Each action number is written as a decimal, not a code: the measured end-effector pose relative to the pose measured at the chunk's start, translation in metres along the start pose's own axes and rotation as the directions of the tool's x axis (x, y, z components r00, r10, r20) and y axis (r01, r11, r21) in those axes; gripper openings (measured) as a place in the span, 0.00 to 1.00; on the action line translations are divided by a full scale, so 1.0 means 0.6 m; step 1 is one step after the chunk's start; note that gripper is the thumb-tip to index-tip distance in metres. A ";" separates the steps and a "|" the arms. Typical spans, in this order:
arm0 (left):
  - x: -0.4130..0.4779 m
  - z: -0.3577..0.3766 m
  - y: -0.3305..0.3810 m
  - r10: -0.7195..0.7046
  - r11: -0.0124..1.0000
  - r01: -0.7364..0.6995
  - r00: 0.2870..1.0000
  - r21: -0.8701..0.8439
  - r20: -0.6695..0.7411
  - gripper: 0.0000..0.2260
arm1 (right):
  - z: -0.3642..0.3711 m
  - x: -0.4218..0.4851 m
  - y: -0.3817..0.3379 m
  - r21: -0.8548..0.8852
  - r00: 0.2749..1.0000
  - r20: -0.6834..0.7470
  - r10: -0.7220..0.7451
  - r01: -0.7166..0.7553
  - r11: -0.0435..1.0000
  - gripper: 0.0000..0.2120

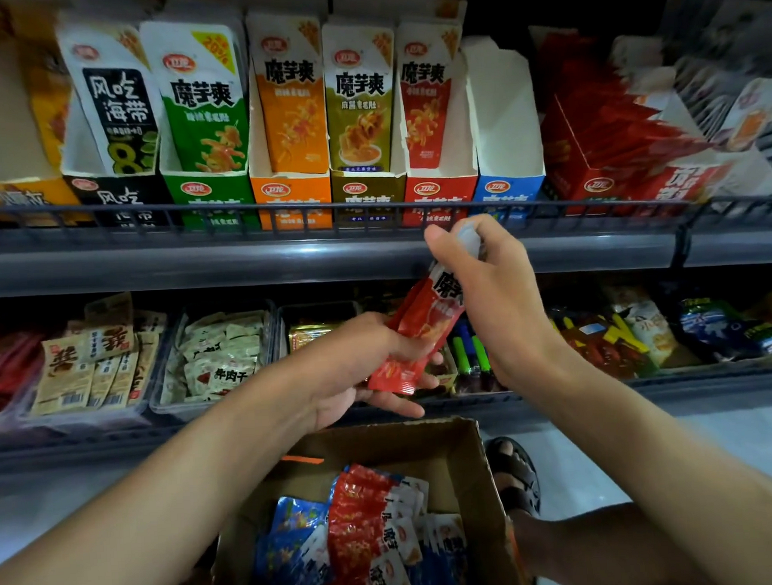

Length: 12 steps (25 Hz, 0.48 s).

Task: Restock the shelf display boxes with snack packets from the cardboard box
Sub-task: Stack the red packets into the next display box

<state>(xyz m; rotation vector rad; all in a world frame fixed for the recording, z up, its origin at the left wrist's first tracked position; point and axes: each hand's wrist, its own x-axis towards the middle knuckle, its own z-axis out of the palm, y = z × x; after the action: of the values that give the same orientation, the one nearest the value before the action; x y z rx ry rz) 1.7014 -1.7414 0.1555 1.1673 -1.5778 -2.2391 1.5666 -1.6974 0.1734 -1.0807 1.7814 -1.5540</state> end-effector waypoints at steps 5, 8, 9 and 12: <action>0.014 0.012 0.001 0.104 0.995 -0.097 0.960 0.039 -0.260 0.21 | 0.009 -0.001 -0.004 -0.071 0.998 -0.049 -0.046 0.042 0.997 0.11; 0.016 0.017 -0.001 0.154 0.984 -0.132 0.968 0.115 -0.201 0.17 | 0.008 0.001 -0.006 -0.052 0.998 -0.055 -0.030 0.028 0.998 0.12; 0.016 0.018 -0.003 0.148 0.984 -0.128 0.975 0.126 -0.164 0.15 | 0.006 0.002 -0.006 -0.050 0.998 -0.057 -0.028 0.025 0.998 0.12; 0.016 0.017 -0.007 0.147 0.977 -0.135 0.987 0.164 -0.067 0.11 | 0.002 0.002 -0.004 -0.011 0.998 -0.054 -0.010 0.009 1.000 0.15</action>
<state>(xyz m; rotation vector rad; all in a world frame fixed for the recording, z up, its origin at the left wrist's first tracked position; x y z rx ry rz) 1.6893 -1.7371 0.1488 1.1274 -1.7749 -1.9865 1.5675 -1.6992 0.1757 -1.0629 1.8256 -1.5952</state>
